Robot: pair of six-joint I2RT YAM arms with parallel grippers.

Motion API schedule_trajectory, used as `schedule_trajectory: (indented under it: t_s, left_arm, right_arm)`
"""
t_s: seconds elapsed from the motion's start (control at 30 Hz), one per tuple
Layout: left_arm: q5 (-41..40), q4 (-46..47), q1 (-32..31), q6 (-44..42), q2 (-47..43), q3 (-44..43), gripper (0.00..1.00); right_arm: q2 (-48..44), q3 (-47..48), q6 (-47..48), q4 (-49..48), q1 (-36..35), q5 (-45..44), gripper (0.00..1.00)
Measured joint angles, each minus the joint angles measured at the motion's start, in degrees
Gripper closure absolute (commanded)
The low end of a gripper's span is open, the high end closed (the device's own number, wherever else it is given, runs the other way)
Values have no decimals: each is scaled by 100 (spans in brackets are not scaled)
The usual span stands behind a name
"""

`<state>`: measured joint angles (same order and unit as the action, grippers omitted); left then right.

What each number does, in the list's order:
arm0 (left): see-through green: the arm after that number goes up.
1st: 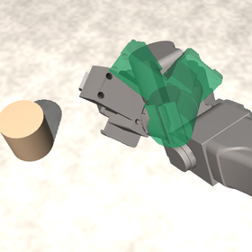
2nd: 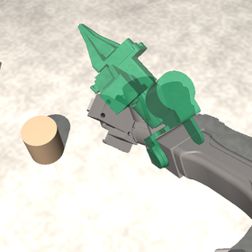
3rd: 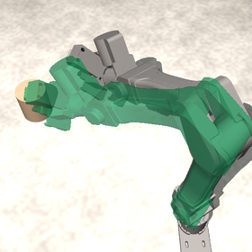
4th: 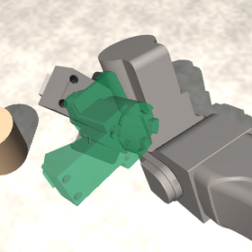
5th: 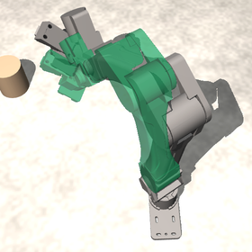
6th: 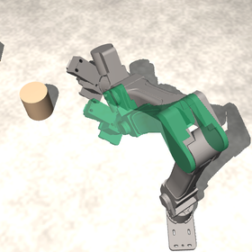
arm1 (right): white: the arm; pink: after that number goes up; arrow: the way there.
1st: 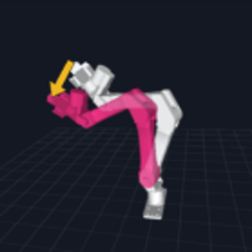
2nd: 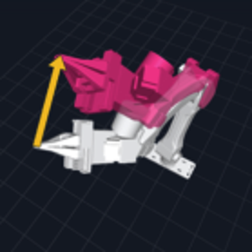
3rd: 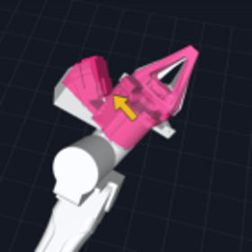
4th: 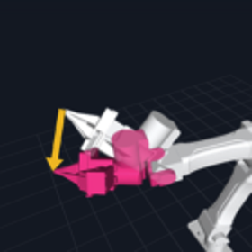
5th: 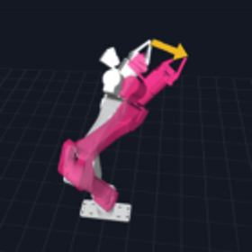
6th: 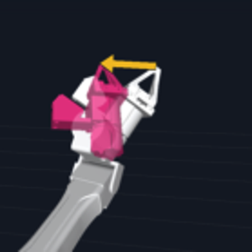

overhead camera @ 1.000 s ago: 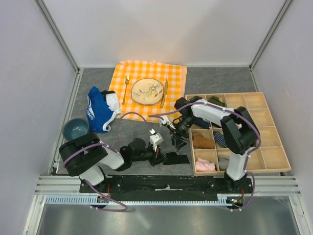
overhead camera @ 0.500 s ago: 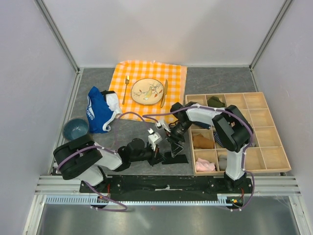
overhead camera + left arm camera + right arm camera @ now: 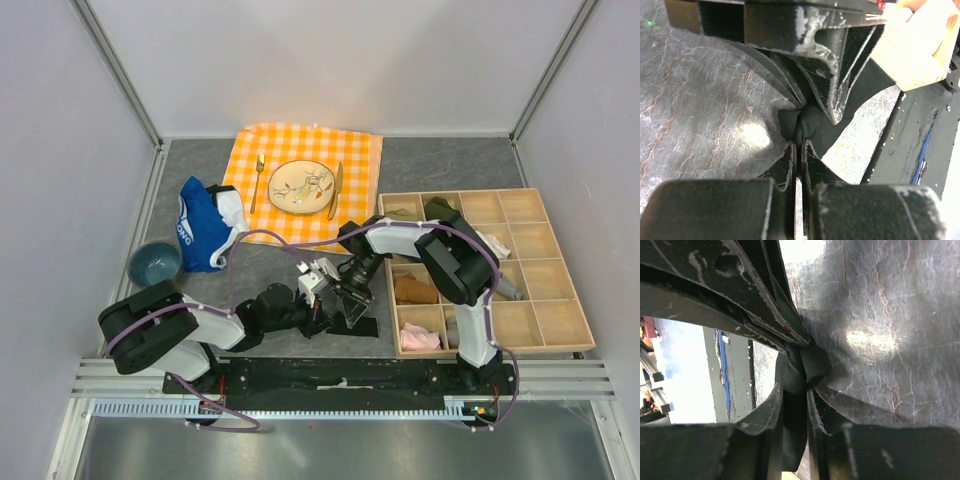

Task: Roll the underwear
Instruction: Pick up the underwear from the center of the board, then place the underwear in the storage box.

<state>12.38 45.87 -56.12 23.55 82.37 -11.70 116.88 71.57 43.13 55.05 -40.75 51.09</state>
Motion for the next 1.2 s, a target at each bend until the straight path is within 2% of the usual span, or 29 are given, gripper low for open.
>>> schedule_trajectory:
  t_s: [0.07, 0.1, 0.13, 0.2, 0.23, 0.3, 0.33, 0.5, 0.53, 0.67, 0.83, 1.03, 1.2]
  left_arm:
    - [-20, -11, 0, 44, -2, 15, 93]
    - [-26, -11, 0, 55, -9, 20, 85]
    - [-31, -15, 0, 66, -35, 28, 73]
    - [-46, -94, 0, 105, -219, 76, 64]
    - [-61, -170, 0, 129, -350, 92, 51]
    - [-146, -501, 0, 162, -802, 98, 41]
    - [-181, -750, 0, 199, -1132, 92, 36]
    - [-280, -2682, 17, 238, -2946, -518, 21]
    - [-308, -3141, 22, 210, -3230, -776, 13]
    - [-605, -4903, 85, -107, -4083, -2105, 10]
    - [-1268, -6378, 133, -938, -4461, -3265, 10]
    - [-1687, -7208, 146, -1672, -4317, -3178, 14]
    - [-1764, -7552, 149, -1939, -4207, -3075, 14]
  right_arm:
    - [31, 13, -13, -9, 4, 7, 91]
    - [31, 20, -17, -7, 4, -7, 94]
    - [31, 26, -17, -7, 2, -15, 95]
    - [31, 37, -28, -7, 7, -22, 96]
    - [31, 48, -31, 4, 15, -35, 96]
    - [17, 52, -20, 9, 50, -57, 97]
    - [-13, 55, -9, 9, 79, -85, 97]
    - [-566, 155, 118, 122, 492, -225, 99]
    - [-750, 225, 153, 184, 634, -236, 99]
    - [-1342, 828, 387, 614, 1375, -356, 99]
    - [-1561, 1950, 846, 1237, 2883, -809, 99]
    - [-1156, 3180, 1364, 1451, 4824, -2015, 99]
    - [-201, 3936, 1727, 1287, 5595, -2669, 99]
